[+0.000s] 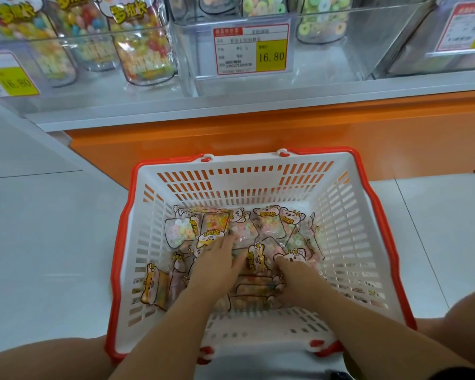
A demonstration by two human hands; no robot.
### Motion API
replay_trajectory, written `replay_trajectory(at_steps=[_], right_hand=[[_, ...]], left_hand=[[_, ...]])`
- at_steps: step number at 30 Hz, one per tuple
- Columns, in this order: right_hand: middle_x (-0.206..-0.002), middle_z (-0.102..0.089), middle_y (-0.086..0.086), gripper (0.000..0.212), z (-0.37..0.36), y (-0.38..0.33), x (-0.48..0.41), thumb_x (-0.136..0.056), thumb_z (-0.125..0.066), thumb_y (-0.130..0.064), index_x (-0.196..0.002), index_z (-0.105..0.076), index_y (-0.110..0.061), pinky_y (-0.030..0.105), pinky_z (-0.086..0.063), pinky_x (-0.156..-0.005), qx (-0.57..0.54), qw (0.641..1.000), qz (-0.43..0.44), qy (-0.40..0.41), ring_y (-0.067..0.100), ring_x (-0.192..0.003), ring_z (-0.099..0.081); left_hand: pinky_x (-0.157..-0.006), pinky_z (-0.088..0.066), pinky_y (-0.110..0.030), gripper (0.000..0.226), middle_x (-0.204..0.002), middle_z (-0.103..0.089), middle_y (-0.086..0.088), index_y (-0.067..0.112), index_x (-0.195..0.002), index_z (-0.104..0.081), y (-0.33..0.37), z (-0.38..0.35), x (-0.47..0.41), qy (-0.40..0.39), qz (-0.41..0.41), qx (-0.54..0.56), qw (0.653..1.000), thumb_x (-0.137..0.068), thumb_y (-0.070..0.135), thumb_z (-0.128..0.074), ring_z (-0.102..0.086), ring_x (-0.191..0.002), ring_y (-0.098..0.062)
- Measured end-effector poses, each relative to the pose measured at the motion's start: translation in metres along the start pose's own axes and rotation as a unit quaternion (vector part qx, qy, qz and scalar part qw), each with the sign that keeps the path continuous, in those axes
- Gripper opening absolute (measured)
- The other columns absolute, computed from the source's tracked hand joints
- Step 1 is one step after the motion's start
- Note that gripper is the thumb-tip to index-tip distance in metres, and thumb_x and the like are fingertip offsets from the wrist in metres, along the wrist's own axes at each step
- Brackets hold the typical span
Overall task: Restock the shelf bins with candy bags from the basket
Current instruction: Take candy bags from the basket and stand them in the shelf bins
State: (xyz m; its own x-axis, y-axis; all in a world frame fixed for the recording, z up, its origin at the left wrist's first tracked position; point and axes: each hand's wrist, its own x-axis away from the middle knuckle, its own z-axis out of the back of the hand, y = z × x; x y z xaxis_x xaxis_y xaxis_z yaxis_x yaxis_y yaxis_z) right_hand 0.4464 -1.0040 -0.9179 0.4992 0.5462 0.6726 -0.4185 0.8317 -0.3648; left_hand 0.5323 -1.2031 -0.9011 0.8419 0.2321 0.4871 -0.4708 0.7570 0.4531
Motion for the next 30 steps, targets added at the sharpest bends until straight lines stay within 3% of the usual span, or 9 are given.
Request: replay_trajectory(at_steps=[3,6,11,15,19,22,25,27,30], right_hand=[[-0.093,-0.064,-0.006,0.032,0.006,0.002,0.000,-0.068,-0.082,-0.031,-0.093,-0.066,-0.021,0.027,-0.052,-0.074,-0.068,0.997,-0.015,-0.019,0.012,-0.086,-0.057],[-0.067,-0.049,-0.008,0.031,0.012,0.004,-0.001,-0.069,-0.085,-0.026,-0.066,-0.055,-0.021,0.022,-0.036,-0.056,-0.166,0.986,-0.018,-0.008,0.007,-0.062,-0.045],[-0.077,-0.059,0.001,0.033,0.010,0.015,-0.001,-0.069,-0.080,-0.028,-0.091,-0.065,-0.008,0.038,-0.053,-0.072,-0.234,0.971,-0.051,-0.005,0.013,-0.069,-0.054],[-0.090,-0.069,0.009,0.022,0.013,0.019,0.005,-0.081,-0.073,-0.009,-0.102,-0.066,-0.013,0.033,-0.058,-0.068,-0.289,0.954,-0.079,-0.025,0.017,-0.078,-0.063],[-0.097,-0.071,0.024,0.023,0.028,0.037,0.007,-0.075,-0.077,-0.003,-0.097,-0.072,-0.008,0.052,-0.057,-0.081,-0.376,0.917,-0.129,0.009,0.029,-0.080,-0.067],[-0.091,-0.074,0.019,0.021,0.045,0.051,0.008,-0.075,-0.081,-0.003,-0.092,-0.075,-0.012,0.049,-0.060,-0.081,-0.422,0.891,-0.152,0.063,0.032,-0.083,-0.073],[-0.090,-0.074,0.015,0.021,0.064,0.047,0.009,-0.076,-0.082,-0.002,-0.091,-0.072,-0.012,0.049,-0.061,-0.079,-0.423,0.890,-0.135,0.106,0.028,-0.078,-0.073],[-0.085,-0.071,0.012,0.020,0.078,0.036,0.008,-0.079,-0.081,-0.005,-0.095,-0.069,-0.008,0.044,-0.061,-0.074,-0.421,0.894,-0.102,0.112,0.024,-0.068,-0.069],[-0.088,-0.070,0.009,0.023,0.104,0.016,0.014,-0.081,-0.079,-0.006,-0.099,-0.067,-0.010,0.032,-0.054,-0.071,-0.413,0.903,-0.040,0.114,0.022,-0.077,-0.068]], left_hand=[[-0.100,-0.048,-0.044,0.050,-0.148,-0.046,0.000,0.027,-0.153,-0.030,-0.006,0.000,-0.009,-0.031,0.016,-0.077,0.996,-0.105,0.036,-0.039,-0.052,-0.127,-0.024],[-0.103,-0.046,-0.045,0.047,-0.151,-0.038,0.002,0.028,-0.151,-0.035,-0.010,-0.001,-0.015,-0.046,0.003,-0.156,0.987,-0.104,0.029,-0.038,-0.043,-0.132,-0.026],[-0.117,-0.028,-0.051,0.054,-0.163,-0.022,0.008,0.025,-0.158,-0.020,-0.006,0.000,-0.019,-0.093,-0.029,-0.113,0.989,-0.107,0.036,-0.032,-0.011,-0.150,-0.022],[-0.119,-0.024,-0.049,0.054,-0.161,-0.030,0.005,0.027,-0.157,-0.023,0.003,0.001,-0.023,-0.114,-0.027,-0.125,0.985,-0.106,0.042,-0.033,-0.013,-0.151,-0.023],[-0.107,-0.037,-0.041,0.036,-0.139,-0.056,0.002,0.025,-0.138,-0.051,0.011,0.004,-0.027,-0.078,-0.043,-0.140,0.986,-0.103,0.035,-0.047,-0.049,-0.129,-0.022],[-0.084,-0.052,-0.035,0.023,-0.114,-0.067,0.001,0.018,-0.111,-0.071,0.016,0.006,-0.026,-0.082,-0.047,-0.075,0.993,-0.102,0.022,-0.051,-0.063,-0.099,-0.018],[-0.077,-0.055,-0.038,0.020,-0.095,-0.067,-0.007,0.009,-0.095,-0.068,0.016,0.014,-0.023,-0.063,-0.015,-0.001,0.998,-0.102,0.020,-0.052,-0.065,-0.083,-0.022],[-0.067,-0.054,-0.037,0.018,-0.082,-0.062,0.001,0.008,-0.091,-0.063,0.011,0.023,-0.022,-0.013,0.003,0.044,0.999,-0.101,0.019,-0.053,-0.061,-0.068,-0.020],[-0.061,-0.045,-0.025,0.013,-0.089,-0.063,0.009,0.016,-0.095,-0.060,0.012,0.049,-0.015,0.064,0.021,0.099,0.993,-0.103,0.024,-0.052,-0.059,-0.071,-0.010]])
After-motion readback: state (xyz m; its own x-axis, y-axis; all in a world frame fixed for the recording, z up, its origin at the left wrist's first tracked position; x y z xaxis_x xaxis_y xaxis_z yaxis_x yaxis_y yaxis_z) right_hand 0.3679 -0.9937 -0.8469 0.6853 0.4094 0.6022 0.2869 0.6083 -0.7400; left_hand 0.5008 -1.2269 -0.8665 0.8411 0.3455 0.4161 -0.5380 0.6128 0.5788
